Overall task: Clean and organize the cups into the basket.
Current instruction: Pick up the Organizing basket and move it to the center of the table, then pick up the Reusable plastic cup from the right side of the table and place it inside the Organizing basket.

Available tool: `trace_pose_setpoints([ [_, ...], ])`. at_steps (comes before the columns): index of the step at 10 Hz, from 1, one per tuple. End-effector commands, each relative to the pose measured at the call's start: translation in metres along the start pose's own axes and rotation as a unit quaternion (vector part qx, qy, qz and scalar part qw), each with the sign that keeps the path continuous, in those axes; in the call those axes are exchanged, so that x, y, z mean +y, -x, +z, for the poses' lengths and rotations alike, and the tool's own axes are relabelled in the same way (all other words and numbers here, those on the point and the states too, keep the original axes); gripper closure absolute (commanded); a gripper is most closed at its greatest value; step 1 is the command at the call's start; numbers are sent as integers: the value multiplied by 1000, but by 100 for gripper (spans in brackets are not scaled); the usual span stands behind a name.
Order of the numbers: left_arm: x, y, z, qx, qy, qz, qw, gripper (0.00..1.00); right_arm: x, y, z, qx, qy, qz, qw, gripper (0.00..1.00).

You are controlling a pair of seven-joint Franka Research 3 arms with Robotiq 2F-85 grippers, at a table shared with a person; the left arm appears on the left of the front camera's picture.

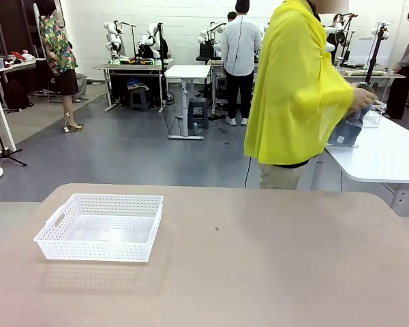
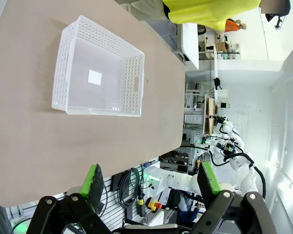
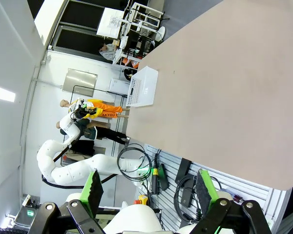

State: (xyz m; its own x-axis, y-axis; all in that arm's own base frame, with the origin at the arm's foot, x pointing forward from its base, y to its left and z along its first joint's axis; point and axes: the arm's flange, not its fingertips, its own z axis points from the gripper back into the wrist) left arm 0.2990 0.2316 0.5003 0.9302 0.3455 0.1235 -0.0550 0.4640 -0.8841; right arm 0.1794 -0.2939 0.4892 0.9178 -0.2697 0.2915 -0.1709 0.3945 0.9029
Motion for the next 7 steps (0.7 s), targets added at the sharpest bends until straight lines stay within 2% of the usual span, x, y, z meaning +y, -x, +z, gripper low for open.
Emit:
trace_pose_setpoints([
  [1,-1,-2,3,-1,3,-5,1000,0,-2,1,-2,-5,-11,9,1000,0],
  [7,-1,-2,3,-1,3,-5,1000,0,-2,1,-2,-5,-11,9,1000,0],
])
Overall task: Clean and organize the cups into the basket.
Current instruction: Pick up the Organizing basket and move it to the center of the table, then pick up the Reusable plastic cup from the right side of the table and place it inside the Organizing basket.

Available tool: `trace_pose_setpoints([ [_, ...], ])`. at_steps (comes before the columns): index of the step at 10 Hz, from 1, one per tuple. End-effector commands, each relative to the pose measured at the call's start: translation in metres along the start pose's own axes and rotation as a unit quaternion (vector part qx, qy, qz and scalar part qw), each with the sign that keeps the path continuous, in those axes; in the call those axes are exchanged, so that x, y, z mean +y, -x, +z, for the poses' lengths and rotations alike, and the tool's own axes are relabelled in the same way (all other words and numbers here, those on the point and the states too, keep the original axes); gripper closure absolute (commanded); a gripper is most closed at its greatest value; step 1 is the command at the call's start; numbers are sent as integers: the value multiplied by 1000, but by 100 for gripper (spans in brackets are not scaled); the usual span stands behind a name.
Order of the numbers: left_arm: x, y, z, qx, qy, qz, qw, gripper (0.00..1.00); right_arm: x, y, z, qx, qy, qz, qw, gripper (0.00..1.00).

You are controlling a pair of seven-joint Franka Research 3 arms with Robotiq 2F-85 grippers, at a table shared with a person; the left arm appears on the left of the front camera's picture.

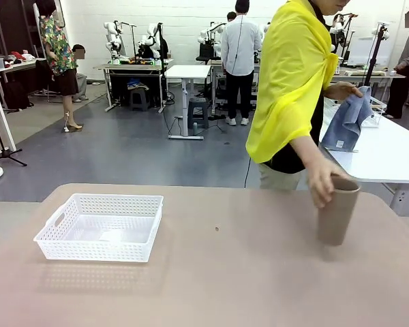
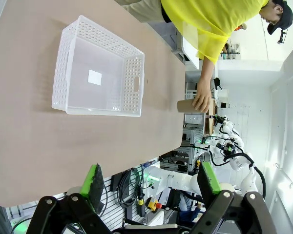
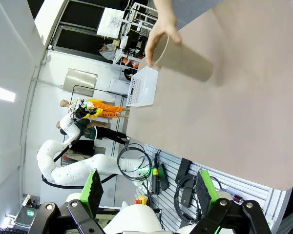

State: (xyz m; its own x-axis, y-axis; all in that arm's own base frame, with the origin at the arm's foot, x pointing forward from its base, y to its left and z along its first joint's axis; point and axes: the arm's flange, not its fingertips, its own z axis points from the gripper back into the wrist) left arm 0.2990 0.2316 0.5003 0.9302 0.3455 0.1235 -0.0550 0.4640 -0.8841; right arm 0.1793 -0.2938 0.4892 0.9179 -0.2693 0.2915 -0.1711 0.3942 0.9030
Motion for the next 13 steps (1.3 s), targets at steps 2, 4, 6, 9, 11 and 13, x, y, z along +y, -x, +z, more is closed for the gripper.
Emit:
trace_pose_setpoints([
  [2,-1,-2,3,-1,3,-5,1000,0,-2,1,-2,-5,-11,9,1000,0],
  [4,-1,-2,3,-1,3,-5,1000,0,-2,1,-2,-5,-11,9,1000,0],
  [6,-1,-2,3,-1,3,-5,1000,0,-2,1,-2,-5,-11,9,1000,0],
  [9,-1,-2,3,-1,3,-5,1000,0,-2,1,-2,-5,-11,9,1000,0],
  [11,-15,-6,-8,13,-70,-38,997,0,10,3,-17,52,15,114,992,0],
  [13,-53,-19,-27,43,-195,-102,975,0,17,-6,-69,65,51,275,958,0],
])
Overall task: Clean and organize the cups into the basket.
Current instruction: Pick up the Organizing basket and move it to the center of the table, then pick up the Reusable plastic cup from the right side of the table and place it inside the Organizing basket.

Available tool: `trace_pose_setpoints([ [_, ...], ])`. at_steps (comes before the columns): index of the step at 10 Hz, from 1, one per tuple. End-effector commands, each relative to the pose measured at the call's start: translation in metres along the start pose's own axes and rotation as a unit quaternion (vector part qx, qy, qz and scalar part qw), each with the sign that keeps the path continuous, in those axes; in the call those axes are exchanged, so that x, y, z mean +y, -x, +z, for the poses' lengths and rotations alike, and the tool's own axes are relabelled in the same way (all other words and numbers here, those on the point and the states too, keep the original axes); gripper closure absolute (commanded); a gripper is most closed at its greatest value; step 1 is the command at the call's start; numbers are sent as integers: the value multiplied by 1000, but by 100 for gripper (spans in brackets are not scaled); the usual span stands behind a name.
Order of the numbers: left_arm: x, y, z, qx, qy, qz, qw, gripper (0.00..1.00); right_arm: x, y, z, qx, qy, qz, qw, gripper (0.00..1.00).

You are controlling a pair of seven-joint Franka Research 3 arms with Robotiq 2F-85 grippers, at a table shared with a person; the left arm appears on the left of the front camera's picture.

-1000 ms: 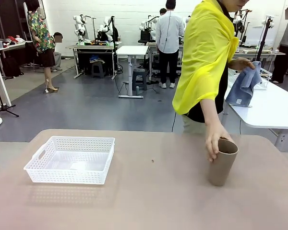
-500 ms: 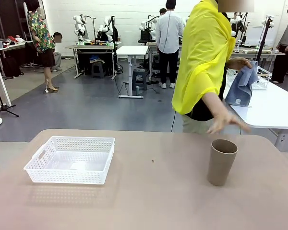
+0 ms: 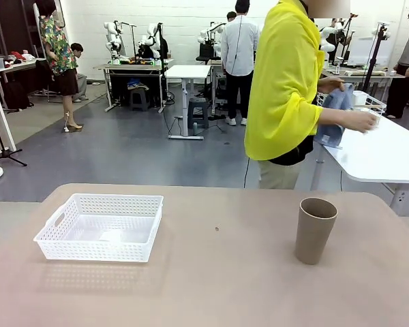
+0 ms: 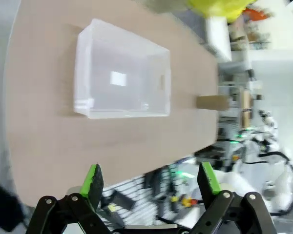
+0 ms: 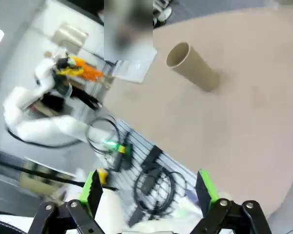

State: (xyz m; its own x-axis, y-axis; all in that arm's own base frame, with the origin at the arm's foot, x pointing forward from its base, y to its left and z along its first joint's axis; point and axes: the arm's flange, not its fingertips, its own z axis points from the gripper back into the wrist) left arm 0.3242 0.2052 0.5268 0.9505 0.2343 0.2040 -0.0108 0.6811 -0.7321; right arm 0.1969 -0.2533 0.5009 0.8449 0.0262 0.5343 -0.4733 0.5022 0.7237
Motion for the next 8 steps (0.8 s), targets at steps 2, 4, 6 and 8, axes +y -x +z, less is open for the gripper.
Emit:
trace_pose_setpoints([
  [2,-53,-27,-39,70,-214,-32,974,0,-24,-20,-88,25,31,237,971,0],
  [4,-70,-50,-77,102,-286,4,953,0,-53,-36,-140,37,18,274,961,0],
  [6,-70,-62,-122,108,-318,19,942,0,-75,-34,-177,51,-7,262,964,0],
  [8,-60,-61,-155,99,-316,28,943,0,-77,-32,-189,35,-10,262,964,0],
])
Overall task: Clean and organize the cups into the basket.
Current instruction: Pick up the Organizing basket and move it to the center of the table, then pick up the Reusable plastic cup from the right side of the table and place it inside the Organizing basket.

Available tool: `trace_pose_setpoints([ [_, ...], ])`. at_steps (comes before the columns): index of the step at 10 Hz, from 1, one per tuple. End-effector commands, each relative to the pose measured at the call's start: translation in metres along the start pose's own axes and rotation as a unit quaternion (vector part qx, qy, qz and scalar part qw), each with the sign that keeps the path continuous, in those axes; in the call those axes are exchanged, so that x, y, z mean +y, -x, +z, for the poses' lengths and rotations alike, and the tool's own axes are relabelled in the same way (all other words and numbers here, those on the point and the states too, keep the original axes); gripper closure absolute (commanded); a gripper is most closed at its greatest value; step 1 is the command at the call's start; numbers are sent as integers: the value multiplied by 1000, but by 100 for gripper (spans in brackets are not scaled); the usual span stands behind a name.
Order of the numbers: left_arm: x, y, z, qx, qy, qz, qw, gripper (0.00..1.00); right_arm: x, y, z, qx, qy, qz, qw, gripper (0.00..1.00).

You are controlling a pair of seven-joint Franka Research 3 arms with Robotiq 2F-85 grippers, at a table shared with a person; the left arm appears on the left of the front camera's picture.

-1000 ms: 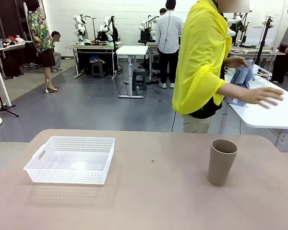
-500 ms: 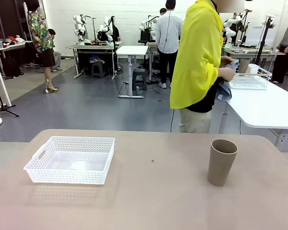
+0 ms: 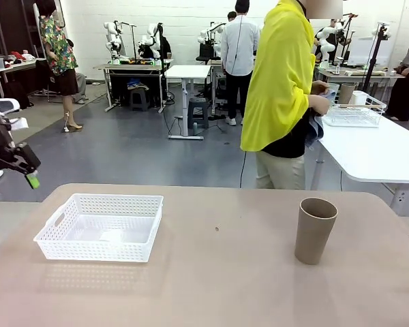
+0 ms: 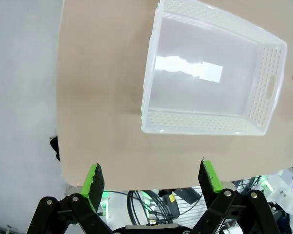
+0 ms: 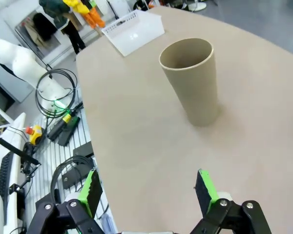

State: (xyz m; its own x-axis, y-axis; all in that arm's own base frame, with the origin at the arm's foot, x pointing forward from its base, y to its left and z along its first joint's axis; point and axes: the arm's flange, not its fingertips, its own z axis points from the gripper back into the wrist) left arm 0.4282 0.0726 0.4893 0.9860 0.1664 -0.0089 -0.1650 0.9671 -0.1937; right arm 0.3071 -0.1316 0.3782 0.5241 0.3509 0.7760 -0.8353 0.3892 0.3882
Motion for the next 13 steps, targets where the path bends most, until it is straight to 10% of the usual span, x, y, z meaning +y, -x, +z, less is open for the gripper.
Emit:
trace_pose_setpoints([
  [1,2,0,-11,-10,21,11,1000,0,5,-1,1,-13,-10,-19,1000,0],
  [7,0,0,0,0,0,0,1000,0,-1,1,0,-2,-3,-6,1000,0],
  [13,-43,-15,-55,-11,-64,-35,997,0,-47,-30,-77,-37,-17,154,987,0],
])
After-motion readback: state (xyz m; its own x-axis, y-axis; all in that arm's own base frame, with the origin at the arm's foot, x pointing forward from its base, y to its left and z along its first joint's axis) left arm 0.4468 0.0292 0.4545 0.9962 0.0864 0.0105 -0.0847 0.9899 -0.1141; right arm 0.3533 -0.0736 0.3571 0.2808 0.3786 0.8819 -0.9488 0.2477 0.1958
